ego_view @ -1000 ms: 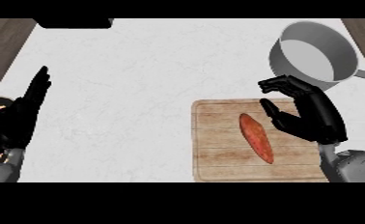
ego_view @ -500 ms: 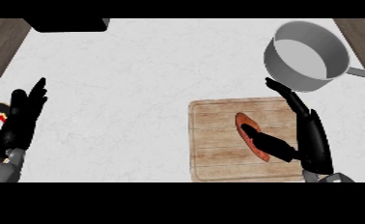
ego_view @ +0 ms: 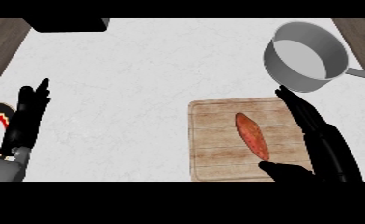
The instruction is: Pick the sweet potato from the cutting board and place it in the pot
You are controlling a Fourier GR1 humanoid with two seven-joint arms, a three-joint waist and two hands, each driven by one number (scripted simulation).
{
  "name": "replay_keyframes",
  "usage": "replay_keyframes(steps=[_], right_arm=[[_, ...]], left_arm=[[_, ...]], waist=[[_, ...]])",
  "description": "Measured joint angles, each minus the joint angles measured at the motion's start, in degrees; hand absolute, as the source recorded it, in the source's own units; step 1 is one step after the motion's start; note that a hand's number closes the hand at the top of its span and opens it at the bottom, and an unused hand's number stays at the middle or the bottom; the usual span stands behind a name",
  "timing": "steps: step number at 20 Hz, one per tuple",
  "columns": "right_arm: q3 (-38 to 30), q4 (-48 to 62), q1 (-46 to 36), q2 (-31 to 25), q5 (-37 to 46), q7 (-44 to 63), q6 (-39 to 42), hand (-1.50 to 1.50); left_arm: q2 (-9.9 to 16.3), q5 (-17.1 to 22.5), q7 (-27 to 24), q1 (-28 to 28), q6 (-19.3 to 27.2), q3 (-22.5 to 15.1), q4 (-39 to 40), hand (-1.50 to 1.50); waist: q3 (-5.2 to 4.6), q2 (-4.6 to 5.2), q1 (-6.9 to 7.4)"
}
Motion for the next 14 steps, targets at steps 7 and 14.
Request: replay_keyframes(steps=[7,14], right_arm=[[1.9,-8.9,-5.4,-5.8,-4.2,20.8,20.3,-1.50],[3.7,-11.3,-12.6,-2.1,-13.1,32.7,31.9,-1.50]], left_arm=[[-0.5,-0.7,1.3,-0.8,-0.4,-0.4,-0.9,0.00],[-1.6,-2.2,1.8,-1.0,-0.7,-0.4,-1.5,0.00]], waist=[[0.00,0.28,1.31],[0.14,0.45,1.86]])
